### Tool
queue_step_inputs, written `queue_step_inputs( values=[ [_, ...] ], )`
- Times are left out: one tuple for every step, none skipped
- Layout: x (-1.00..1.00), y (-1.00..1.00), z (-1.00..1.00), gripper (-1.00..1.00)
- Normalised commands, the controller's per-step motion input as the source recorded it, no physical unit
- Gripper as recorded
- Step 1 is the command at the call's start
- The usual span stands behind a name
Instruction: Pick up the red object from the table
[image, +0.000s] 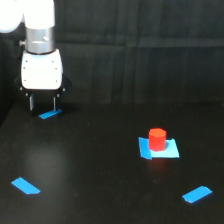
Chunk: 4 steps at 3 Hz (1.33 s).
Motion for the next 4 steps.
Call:
queue_step_inputs(
  values=[
    [0.04,-0.05,0.14,1.00],
    [0.66,-0.57,-0.06,0.95],
    [0.61,0.00,0.13,1.00],
    [0.82,-0.25,0.17,0.92]
  ],
)
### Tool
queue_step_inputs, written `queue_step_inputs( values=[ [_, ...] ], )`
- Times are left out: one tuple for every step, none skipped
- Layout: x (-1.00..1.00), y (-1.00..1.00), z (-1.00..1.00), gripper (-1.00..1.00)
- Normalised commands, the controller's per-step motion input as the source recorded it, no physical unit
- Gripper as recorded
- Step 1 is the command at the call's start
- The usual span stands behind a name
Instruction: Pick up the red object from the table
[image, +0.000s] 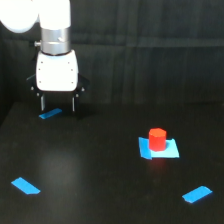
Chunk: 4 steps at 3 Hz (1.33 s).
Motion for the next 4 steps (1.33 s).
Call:
queue_step_inputs(
  values=[
    [0.93,-0.38,0.11,1.00],
    [0.97,-0.39,0.01,0.97],
    [0.99,-0.23,-0.17,0.95],
    [1.00,-0.18,-0.33,0.97]
  ],
)
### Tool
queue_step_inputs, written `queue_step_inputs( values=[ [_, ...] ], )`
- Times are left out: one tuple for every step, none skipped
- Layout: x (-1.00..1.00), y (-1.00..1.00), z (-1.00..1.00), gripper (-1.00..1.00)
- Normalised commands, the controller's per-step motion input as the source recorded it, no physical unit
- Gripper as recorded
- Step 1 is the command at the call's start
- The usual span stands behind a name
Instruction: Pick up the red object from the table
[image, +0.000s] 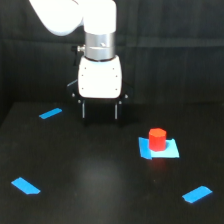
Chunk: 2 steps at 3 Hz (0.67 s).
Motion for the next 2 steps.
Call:
queue_step_inputs(
  values=[
    [0.98,-0.37,-0.16,0.96],
    [0.84,-0.47,-0.01,0.98]
  ],
)
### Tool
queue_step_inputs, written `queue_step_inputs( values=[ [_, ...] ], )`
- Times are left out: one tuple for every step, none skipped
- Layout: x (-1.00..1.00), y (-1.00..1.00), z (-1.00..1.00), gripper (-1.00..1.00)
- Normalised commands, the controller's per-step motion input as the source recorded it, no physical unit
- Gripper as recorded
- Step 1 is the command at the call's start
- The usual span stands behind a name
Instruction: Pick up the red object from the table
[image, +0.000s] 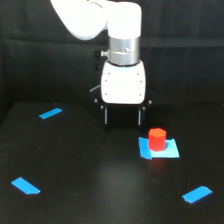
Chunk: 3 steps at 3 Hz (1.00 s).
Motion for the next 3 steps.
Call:
queue_step_inputs(
  values=[
    [0.68,-0.61,0.15,0.97],
    [0.20,-0.81,-0.18,0.98],
    [-0.03,-0.86,-0.20,1.00]
  ],
)
